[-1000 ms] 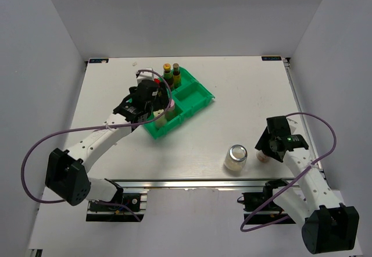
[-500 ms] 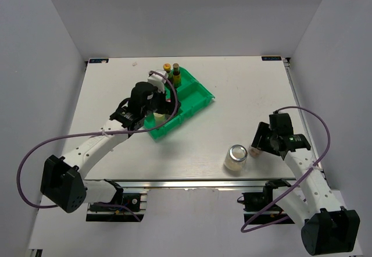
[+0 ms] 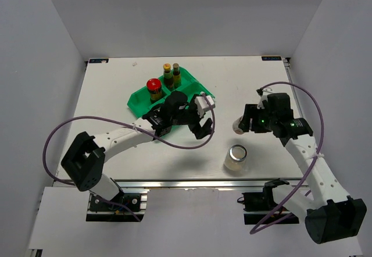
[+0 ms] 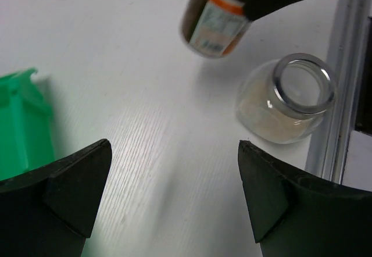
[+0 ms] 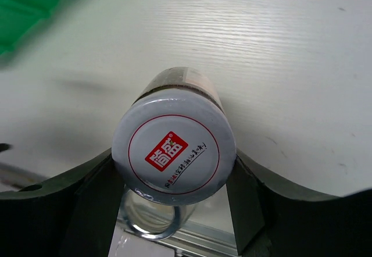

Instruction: Organize the condiment bottles

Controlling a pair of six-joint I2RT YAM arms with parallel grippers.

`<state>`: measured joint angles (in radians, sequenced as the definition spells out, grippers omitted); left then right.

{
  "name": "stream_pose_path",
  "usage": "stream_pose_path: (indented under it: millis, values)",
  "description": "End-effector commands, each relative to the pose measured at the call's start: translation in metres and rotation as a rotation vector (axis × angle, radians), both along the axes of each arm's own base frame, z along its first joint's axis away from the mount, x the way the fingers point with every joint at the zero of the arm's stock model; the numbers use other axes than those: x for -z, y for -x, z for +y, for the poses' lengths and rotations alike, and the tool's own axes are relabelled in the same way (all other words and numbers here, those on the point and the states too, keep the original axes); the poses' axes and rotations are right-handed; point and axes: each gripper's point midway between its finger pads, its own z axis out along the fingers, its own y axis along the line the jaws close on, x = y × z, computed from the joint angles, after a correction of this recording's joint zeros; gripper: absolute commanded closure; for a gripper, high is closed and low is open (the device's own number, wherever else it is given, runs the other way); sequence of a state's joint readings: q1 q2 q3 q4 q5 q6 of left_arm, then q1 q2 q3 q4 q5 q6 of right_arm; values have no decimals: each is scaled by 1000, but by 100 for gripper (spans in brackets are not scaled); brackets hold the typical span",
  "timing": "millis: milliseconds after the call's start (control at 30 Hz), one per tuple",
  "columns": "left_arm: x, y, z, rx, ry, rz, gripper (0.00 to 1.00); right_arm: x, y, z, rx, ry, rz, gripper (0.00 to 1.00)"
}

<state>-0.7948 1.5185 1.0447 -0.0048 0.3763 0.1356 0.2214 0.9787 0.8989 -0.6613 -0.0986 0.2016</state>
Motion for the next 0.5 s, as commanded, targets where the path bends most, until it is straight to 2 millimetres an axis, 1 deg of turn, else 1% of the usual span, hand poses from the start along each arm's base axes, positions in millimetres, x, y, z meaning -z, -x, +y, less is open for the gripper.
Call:
stream_pose_path:
  millis: [0, 33, 67, 100, 167, 233, 300, 333, 467]
  values:
    - [-47, 7, -32, 202, 111, -176, 2, -57, -11, 50, -234, -97, -176, 100]
    - [-49, 8, -35, 217, 122, -185, 2, -59, -8, 58, -268, -101, -174, 100]
    - [-50, 9, -37, 230, 133, -190, 2, -67, -3, 72, -331, -103, -189, 100]
    - [-54, 9, -41, 241, 153, -207, 2, -66, -2, 79, -356, -101, -174, 100]
    - [-56, 17, -45, 290, 173, -204, 2, -71, 2, 97, -424, -115, -172, 100]
    - [-56, 25, -45, 331, 185, -208, 2, -77, 6, 108, -475, -143, -175, 100]
    - [-57, 27, -45, 342, 199, -221, 2, -84, 9, 118, -528, -167, -190, 100]
    - [-55, 30, -43, 345, 199, -219, 2, -87, 14, 124, -565, -188, -185, 100]
    - [-52, 36, -44, 385, 201, -205, 2, -91, 20, 134, -628, -202, -178, 100]
